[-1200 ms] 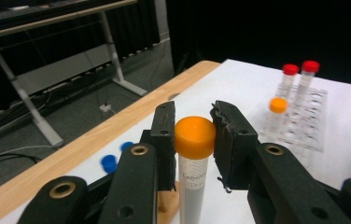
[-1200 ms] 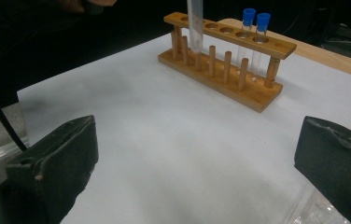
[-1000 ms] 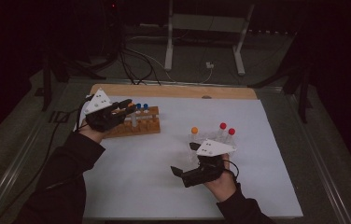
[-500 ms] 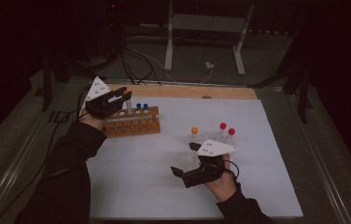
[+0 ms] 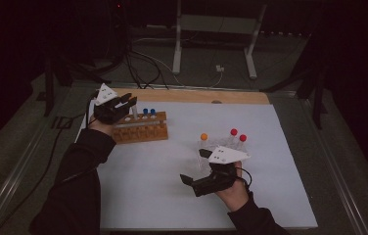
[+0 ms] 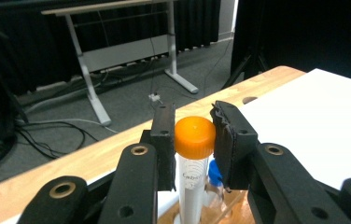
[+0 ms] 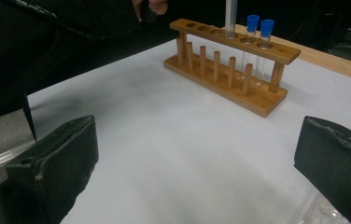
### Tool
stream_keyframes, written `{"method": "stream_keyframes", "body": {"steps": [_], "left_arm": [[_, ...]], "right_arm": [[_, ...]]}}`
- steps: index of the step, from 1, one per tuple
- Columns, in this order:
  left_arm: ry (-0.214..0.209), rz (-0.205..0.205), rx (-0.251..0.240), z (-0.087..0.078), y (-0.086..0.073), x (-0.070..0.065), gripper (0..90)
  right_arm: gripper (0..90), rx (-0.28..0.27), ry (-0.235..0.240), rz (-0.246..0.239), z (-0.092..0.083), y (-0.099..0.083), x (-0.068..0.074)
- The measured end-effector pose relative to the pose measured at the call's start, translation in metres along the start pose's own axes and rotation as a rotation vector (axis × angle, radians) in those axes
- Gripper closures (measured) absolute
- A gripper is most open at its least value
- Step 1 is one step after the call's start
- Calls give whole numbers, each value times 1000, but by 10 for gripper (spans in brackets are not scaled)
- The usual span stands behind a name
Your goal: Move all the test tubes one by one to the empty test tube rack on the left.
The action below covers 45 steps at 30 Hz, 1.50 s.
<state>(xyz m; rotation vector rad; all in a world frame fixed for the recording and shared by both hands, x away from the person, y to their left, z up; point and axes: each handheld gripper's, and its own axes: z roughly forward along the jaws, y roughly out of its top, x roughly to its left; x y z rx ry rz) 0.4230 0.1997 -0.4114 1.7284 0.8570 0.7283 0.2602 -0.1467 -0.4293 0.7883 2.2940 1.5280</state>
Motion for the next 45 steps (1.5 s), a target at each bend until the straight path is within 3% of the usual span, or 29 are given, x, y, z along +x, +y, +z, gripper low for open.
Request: {"method": "stream_keyframes", "body": {"steps": [9,18,24,39,42,45], "left_arm": [[7,-32,22,8,-23,-1,720],[15,-20,71,17,-37,-4,720],[20,-4,99,21,-40,-6,719],[9,-20,145,22,-36,-4,710],[14,-9,155,20,-34,-4,637],[-1,-8,125,12,-30,-6,548]], "right_arm": [[0,3,1,1,0,0,0],[0,8,7,3,1,-1,0],[0,10,11,2,1,-1,0],[0,-2,15,5,-3,2,-1],[0,-7,14,4,-5,4,-1],[0,-13,10,0,-8,5,-3]]}}
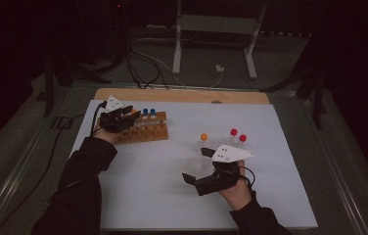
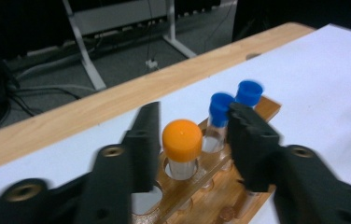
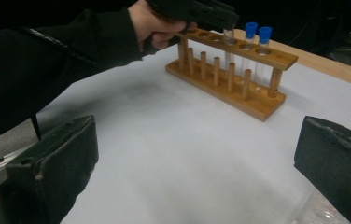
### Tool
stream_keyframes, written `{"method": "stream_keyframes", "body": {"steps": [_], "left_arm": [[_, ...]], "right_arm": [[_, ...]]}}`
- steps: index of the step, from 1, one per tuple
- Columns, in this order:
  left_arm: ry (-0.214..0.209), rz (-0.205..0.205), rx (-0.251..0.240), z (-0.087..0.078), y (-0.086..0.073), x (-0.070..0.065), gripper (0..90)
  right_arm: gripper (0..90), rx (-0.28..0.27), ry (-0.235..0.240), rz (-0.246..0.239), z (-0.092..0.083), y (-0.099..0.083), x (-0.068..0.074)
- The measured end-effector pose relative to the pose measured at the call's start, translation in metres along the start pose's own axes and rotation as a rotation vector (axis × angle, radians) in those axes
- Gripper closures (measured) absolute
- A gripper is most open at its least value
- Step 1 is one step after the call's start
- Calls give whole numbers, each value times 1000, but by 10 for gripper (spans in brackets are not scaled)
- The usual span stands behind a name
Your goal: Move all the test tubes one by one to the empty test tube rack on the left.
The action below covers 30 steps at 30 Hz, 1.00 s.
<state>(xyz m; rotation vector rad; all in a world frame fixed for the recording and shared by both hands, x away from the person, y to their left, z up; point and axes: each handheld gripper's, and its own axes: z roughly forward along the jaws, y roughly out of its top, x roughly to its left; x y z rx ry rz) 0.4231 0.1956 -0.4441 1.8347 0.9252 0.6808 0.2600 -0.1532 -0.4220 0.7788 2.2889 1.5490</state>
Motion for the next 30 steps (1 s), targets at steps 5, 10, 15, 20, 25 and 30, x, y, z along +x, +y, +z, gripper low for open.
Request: {"method": "stream_keyframes", "body": {"steps": [5,10,15,20,25,30], "left_arm": [[-24,6,-29,-21,9,-4,348],[-96,11,-28,-43,15,-13,152],[-185,6,-52,-63,14,-26,27],[-246,27,-60,-79,6,-42,20],[-294,46,-62,-89,-6,-60,20],[-338,43,-75,-92,-17,-74,20]], "right_arm": [[0,-14,-22,2,-7,3,-7],[0,-29,-74,17,-15,5,-20],[0,-28,-144,32,-18,4,-32],[0,-9,-192,28,-12,0,-40],[65,32,-250,30,-2,-8,-52],[177,83,-276,32,7,-15,-60]]}}
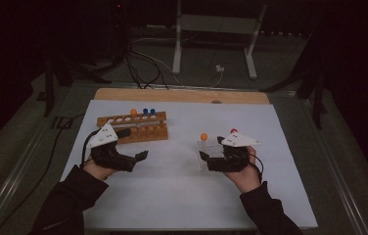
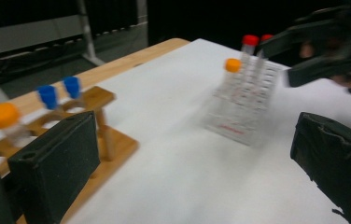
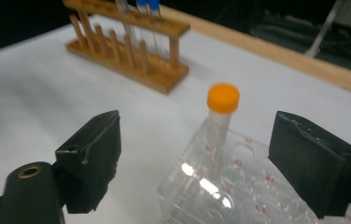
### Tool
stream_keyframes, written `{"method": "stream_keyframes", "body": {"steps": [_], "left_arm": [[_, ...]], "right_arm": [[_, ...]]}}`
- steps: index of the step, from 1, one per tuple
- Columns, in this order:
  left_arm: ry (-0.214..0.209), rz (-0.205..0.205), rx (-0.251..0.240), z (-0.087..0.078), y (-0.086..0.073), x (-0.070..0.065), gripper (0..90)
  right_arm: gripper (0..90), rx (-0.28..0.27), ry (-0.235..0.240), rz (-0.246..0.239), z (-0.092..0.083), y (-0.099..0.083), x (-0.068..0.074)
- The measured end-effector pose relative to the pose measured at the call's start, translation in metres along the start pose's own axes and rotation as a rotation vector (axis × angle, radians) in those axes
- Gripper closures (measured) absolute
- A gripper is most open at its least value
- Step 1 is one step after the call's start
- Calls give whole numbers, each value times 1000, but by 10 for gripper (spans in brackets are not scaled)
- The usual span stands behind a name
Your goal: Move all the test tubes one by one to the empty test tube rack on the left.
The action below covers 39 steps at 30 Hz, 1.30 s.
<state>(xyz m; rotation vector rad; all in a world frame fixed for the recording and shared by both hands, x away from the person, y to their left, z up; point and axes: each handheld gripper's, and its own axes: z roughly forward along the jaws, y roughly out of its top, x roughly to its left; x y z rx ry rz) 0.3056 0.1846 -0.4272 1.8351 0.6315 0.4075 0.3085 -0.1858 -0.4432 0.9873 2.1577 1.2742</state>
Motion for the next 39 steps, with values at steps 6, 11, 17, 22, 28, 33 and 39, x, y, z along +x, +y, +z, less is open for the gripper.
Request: {"method": "stream_keyframes", "body": {"steps": [6,11,17,22,28,33,39], "left_arm": [[-19,5,9,3,-10,-10,21],[-22,18,29,7,-15,-14,20],[-35,27,38,9,-16,-16,21],[-28,16,30,8,-16,-15,20],[-29,19,28,9,-16,-14,21],[-41,23,34,10,-16,-14,20],[-47,13,31,10,-17,-13,20]], "right_arm": [[376,64,-31,10,13,-3,-5],[527,114,-61,-33,24,-4,-5],[584,145,-74,-15,34,-1,-9],[634,170,-83,-10,43,1,-11],[712,189,-75,3,51,1,-14],[745,192,-68,0,53,2,-12],[752,176,-76,-7,49,3,-11]]}}
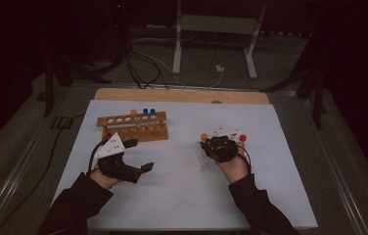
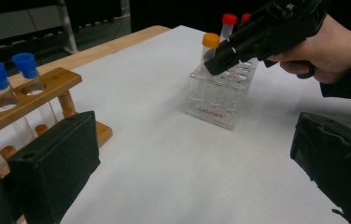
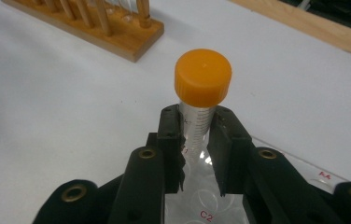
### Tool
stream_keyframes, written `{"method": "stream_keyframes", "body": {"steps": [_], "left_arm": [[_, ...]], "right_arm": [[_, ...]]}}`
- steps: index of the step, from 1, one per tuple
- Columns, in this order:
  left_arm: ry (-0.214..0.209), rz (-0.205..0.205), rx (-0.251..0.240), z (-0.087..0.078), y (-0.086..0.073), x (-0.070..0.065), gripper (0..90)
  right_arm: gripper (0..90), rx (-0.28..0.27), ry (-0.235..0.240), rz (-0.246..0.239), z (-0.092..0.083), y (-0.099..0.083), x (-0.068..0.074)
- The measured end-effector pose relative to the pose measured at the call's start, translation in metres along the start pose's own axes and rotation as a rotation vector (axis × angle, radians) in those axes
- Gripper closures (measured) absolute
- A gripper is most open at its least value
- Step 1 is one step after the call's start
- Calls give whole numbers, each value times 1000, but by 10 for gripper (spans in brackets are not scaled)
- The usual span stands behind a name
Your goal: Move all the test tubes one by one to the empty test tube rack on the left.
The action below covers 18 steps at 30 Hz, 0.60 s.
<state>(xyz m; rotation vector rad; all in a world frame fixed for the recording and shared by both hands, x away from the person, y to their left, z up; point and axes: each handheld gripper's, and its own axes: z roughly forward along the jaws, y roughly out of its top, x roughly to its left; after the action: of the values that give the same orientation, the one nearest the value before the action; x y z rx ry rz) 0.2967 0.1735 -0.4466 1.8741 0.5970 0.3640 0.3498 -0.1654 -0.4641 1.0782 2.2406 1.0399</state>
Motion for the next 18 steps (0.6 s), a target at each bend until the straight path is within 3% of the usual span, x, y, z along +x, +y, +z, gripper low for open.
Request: {"method": "stream_keyframes", "body": {"steps": [18], "left_arm": [[-21,11,2,-2,3,-2,21]], "right_arm": [[752,-128,-22,-43,-50,20,6]]}}
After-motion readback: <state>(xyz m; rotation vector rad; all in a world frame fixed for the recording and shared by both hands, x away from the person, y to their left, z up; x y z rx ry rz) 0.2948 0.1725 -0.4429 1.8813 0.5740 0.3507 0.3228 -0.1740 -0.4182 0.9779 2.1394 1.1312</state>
